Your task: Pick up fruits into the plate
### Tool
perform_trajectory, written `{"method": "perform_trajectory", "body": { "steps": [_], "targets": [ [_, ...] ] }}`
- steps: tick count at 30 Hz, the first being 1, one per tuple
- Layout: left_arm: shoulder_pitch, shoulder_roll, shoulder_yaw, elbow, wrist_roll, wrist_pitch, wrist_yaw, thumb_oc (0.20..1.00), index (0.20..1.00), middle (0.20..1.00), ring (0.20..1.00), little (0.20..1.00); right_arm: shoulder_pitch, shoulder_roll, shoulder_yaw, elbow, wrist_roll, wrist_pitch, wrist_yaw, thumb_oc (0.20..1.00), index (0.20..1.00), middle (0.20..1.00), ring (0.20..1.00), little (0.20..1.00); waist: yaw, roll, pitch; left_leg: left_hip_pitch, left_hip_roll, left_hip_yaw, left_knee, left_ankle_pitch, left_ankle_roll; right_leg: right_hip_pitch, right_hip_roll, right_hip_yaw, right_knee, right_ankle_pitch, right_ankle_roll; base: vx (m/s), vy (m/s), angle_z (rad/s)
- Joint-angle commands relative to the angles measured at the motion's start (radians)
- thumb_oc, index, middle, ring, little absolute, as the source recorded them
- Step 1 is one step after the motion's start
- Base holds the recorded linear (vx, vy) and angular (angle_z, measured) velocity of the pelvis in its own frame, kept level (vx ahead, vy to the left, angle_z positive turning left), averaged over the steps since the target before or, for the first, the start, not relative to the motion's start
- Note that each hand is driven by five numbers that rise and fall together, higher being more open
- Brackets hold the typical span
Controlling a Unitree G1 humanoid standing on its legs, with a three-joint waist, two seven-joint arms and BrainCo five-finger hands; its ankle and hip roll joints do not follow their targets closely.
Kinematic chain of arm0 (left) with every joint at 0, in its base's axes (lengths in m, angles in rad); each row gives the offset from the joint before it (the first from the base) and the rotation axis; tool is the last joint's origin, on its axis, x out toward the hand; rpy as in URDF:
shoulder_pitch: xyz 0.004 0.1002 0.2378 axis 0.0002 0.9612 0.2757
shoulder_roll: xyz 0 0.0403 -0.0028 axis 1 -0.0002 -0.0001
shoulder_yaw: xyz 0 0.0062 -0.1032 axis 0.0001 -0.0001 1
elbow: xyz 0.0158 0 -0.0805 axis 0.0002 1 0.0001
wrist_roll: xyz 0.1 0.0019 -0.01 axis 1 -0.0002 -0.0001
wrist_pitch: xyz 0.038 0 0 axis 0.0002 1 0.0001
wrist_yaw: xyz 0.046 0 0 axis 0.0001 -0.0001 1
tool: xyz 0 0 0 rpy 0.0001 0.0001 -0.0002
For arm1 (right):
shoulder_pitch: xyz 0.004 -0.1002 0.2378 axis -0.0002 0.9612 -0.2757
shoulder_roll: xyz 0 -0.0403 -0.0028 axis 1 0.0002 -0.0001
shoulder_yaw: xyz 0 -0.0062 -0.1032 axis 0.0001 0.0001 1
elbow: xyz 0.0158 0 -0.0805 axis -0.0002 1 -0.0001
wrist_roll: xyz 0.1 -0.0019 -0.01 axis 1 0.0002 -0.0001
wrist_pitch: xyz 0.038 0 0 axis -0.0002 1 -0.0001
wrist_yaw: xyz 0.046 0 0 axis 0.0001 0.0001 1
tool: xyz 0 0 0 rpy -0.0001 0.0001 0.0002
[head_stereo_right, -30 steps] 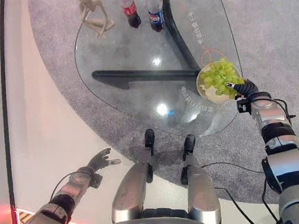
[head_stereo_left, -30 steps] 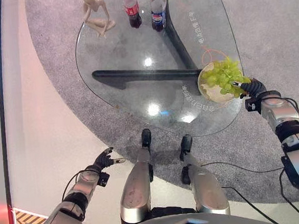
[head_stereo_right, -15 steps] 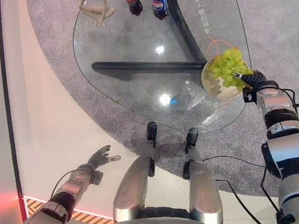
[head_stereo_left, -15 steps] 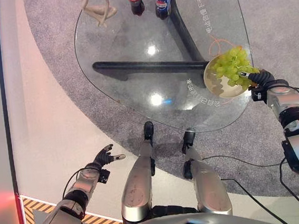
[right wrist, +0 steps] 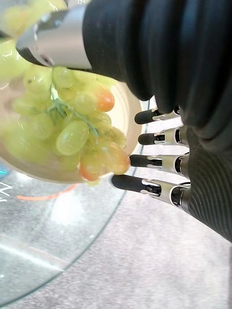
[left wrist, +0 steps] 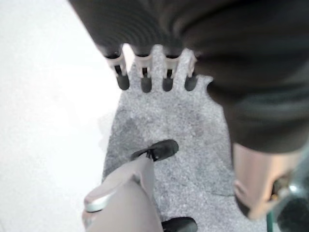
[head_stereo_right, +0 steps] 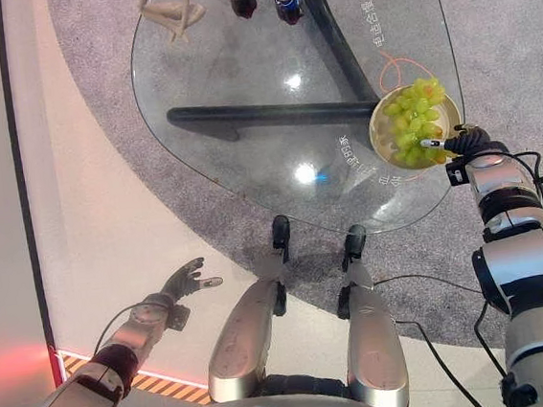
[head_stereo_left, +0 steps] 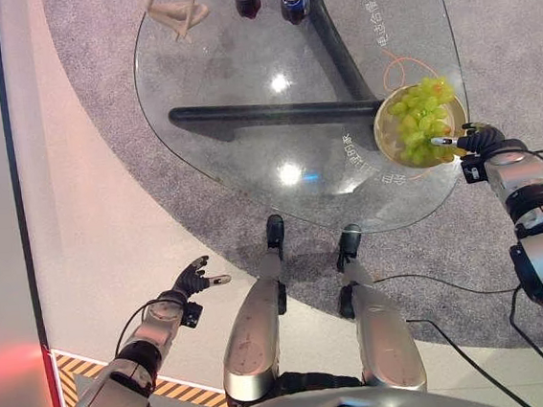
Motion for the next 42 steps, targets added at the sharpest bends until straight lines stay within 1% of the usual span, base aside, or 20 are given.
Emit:
{"method": "perform_trajectory", "body": {
  "steps": [1,6,8,14,17,19,21,22,25,26,28,30,32,33,34,36,37,38,39,42],
  "targets": [
    [-0.008,-0.017,-0.047,0.022,-0.020,-0.014,0.002,1.000,1.000,1.000,1.000,1.000,-0.024,-0.072,0.046,0.001,-0.011,-0.025,-0.049,1.000,1.000,1.000,1.000,1.000,-0.008,0.005,-0.025,-0.004,-0.044,0.030,0.098,-0.183,0.017,-0.096,-0.035,0.008,0.191,-0.131,0.015,0.00,0.000,0.00],
    [-0.006,-0.017,-0.043,0.022,-0.019,-0.012,-0.007,1.000,1.000,1.000,1.000,1.000,0.001,-0.064,0.027,-0.019,0.006,-0.040,-0.077,1.000,1.000,1.000,1.000,1.000,-0.011,-0.010,-0.025,0.018,-0.042,0.036,0.094,-0.188,0.018,-0.073,-0.034,0.009,0.185,-0.129,0.018,-0.01,0.024,0.00],
    [-0.005,-0.018,-0.040,0.030,-0.018,-0.014,-0.011,1.000,1.000,1.000,1.000,1.000,0.019,-0.059,0.012,-0.029,0.013,-0.058,-0.087,1.000,1.000,1.000,1.000,1.000,-0.011,-0.020,-0.025,0.034,-0.042,0.037,0.093,-0.192,0.020,-0.057,-0.034,0.008,0.182,-0.128,0.020,0.00,0.023,0.01],
    [0.017,-0.014,-0.015,0.042,-0.006,-0.010,-0.026,1.000,1.000,1.000,1.000,1.000,0.100,-0.057,-0.037,-0.105,0.055,-0.079,-0.113,1.000,1.000,1.000,1.000,1.000,-0.015,-0.052,-0.054,0.067,-0.037,0.049,0.093,-0.206,0.023,-0.022,-0.030,0.012,0.172,-0.130,0.023,0.01,0.034,0.03],
    [0.042,-0.020,0.020,0.074,-0.041,-0.016,-0.055,1.000,1.000,1.000,1.000,1.000,0.226,-0.019,-0.093,-0.191,0.138,-0.123,-0.128,1.000,1.000,1.000,1.000,1.000,-0.024,-0.088,-0.087,0.105,-0.032,0.066,0.091,-0.222,0.025,0.022,-0.029,0.020,0.152,-0.126,0.029,0.04,0.041,0.03],
    [0.057,-0.030,0.044,0.088,-0.070,-0.012,-0.086,1.000,1.000,1.000,1.000,1.000,0.294,0.013,-0.125,-0.231,0.216,-0.140,-0.097,1.000,1.000,1.000,1.000,1.000,-0.029,-0.104,-0.104,0.124,-0.031,0.073,0.091,-0.231,0.025,0.046,-0.031,0.026,0.139,-0.123,0.032,0.02,0.017,0.02],
    [0.063,-0.034,0.051,0.094,-0.090,-0.010,-0.100,1.000,1.000,1.000,1.000,1.000,0.320,0.028,-0.136,-0.246,0.236,-0.144,-0.081,1.000,1.000,1.000,1.000,1.000,-0.031,-0.109,-0.111,0.131,-0.031,0.076,0.090,-0.233,0.025,0.053,-0.031,0.028,0.134,-0.121,0.033,0.06,0.037,-0.03],
    [0.098,-0.063,0.103,0.120,-0.161,0.012,-0.147,1.000,1.000,1.000,1.000,1.000,0.470,0.132,-0.172,-0.287,0.303,-0.200,-0.024,1.000,1.000,1.000,1.000,1.000,-0.039,-0.130,-0.150,0.170,-0.032,0.086,0.083,-0.245,0.030,0.093,-0.035,0.035,0.113,-0.113,0.039,0.11,0.047,-0.06],
    [0.139,-0.093,0.157,0.154,-0.176,0.010,-0.172,1.000,1.000,1.000,1.000,1.000,0.616,0.229,-0.202,-0.264,0.342,-0.263,0.052,1.000,1.000,1.000,1.000,1.000,-0.042,-0.152,-0.205,0.207,-0.029,0.094,0.079,-0.255,0.033,0.134,-0.040,0.042,0.092,-0.106,0.047,0.14,-0.006,-0.06],
    [0.149,-0.105,0.177,0.163,-0.165,-0.003,-0.189,1.000,1.000,1.000,1.000,1.000,0.661,0.277,-0.209,-0.233,0.377,-0.265,0.084,1.000,1.000,1.000,1.000,1.000,-0.044,-0.159,-0.229,0.223,-0.028,0.099,0.075,-0.258,0.034,0.152,-0.040,0.043,0.083,-0.105,0.049,0.15,-0.027,-0.01],
    [0.162,-0.123,0.184,0.179,-0.125,-0.019,-0.180,1.000,1.000,1.000,1.000,1.000,0.713,0.345,-0.220,-0.170,0.435,-0.236,0.149,1.000,1.000,1.000,1.000,1.000,-0.047,-0.166,-0.262,0.245,-0.028,0.103,0.069,-0.261,0.036,0.176,-0.038,0.046,0.071,-0.103,0.050,0.13,-0.011,-0.05],
    [0.183,-0.148,0.196,0.195,-0.105,-0.016,-0.179,1.000,1.000,1.000,1.000,1.000,0.793,0.436,-0.225,-0.065,0.468,-0.239,0.195,1.000,1.000,1.000,1.000,1.000,-0.055,-0.165,-0.314,0.284,-0.029,0.113,0.056,-0.266,0.037,0.211,-0.038,0.050,0.057,-0.103,0.053,0.17,0.044,-0.13],
    [0.192,-0.158,0.201,0.204,-0.098,-0.015,-0.178,1.000,1.000,1.000,1.000,1.000,0.812,0.455,-0.232,-0.028,0.477,-0.237,0.208,1.000,1.000,1.000,1.000,1.000,-0.057,-0.163,-0.330,0.300,-0.030,0.117,0.049,-0.267,0.038,0.226,-0.038,0.051,0.050,-0.102,0.055,0.13,0.049,-0.11],
    [0.200,-0.169,0.207,0.219,-0.085,-0.009,-0.174,1.000,1.000,1.000,1.000,1.000,0.831,0.474,-0.238,0.009,0.465,-0.230,0.211,1.000,1.000,1.000,1.000,1.000,-0.061,-0.159,-0.349,0.317,-0.031,0.122,0.042,-0.270,0.039,0.239,-0.038,0.053,0.044,-0.103,0.056,0.17,0.073,-0.07],
    [0.212,-0.179,0.214,0.235,-0.054,0.003,-0.160,1.000,1.000,1.000,1.000,1.000,0.854,0.489,-0.237,0.046,0.422,-0.214,0.196,1.000,1.000,1.000,1.000,1.000,-0.067,-0.153,-0.371,0.339,-0.031,0.133,0.032,-0.272,0.040,0.259,-0.037,0.055,0.036,-0.105,0.055,0.14,0.071,-0.05],
    [0.219,-0.183,0.219,0.247,-0.027,0.021,-0.147,1.000,1.000,1.000,1.000,1.000,0.867,0.495,-0.232,0.067,0.367,-0.212,0.165,1.000,1.000,1.000,1.000,1.000,-0.072,-0.148,-0.382,0.353,-0.031,0.140,0.025,-0.274,0.041,0.270,-0.036,0.058,0.032,-0.107,0.056,0.07,0.060,-0.13],
    [0.225,-0.191,0.219,0.266,0.000,0.045,-0.132,1.000,1.000,1.000,1.000,1.000,0.879,0.502,-0.218,0.090,0.278,-0.216,0.127,1.000,1.000,1.000,1.000,1.000,-0.080,-0.143,-0.392,0.365,-0.030,0.148,0.019,-0.277,0.042,0.281,-0.036,0.061,0.028,-0.110,0.055,0.04,0.071,-0.22],
    [0.229,-0.195,0.219,0.276,0.017,0.068,-0.133,1.000,1.000,1.000,1.000,1.000,0.886,0.505,-0.203,0.105,0.229,-0.206,0.107,1.000,1.000,1.000,1.000,1.000,-0.084,-0.139,-0.399,0.373,-0.032,0.152,0.017,-0.280,0.044,0.290,-0.035,0.063,0.024,-0.111,0.055,0.03,0.080,-0.21],
    [0.235,-0.197,0.217,0.287,0.042,0.097,-0.135,1.000,1.000,1.000,1.000,1.000,0.894,0.505,-0.193,0.115,0.216,-0.181,0.096,1.000,1.000,1.000,1.000,1.000,-0.089,-0.135,-0.407,0.383,-0.033,0.154,0.015,-0.284,0.046,0.300,-0.036,0.064,0.019,-0.113,0.055,0.03,0.059,-0.18],
    [0.252,-0.204,0.213,0.307,0.049,0.118,-0.135,1.000,1.000,1.000,1.000,1.000,0.910,0.510,-0.198,0.133,0.211,-0.152,0.084,1.000,1.000,1.000,1.000,1.000,-0.102,-0.126,-0.421,0.402,-0.036,0.160,0.011,-0.293,0.050,0.316,-0.036,0.075,0.014,-0.117,0.054,0.03,0.046,-0.10]
  ]
}}
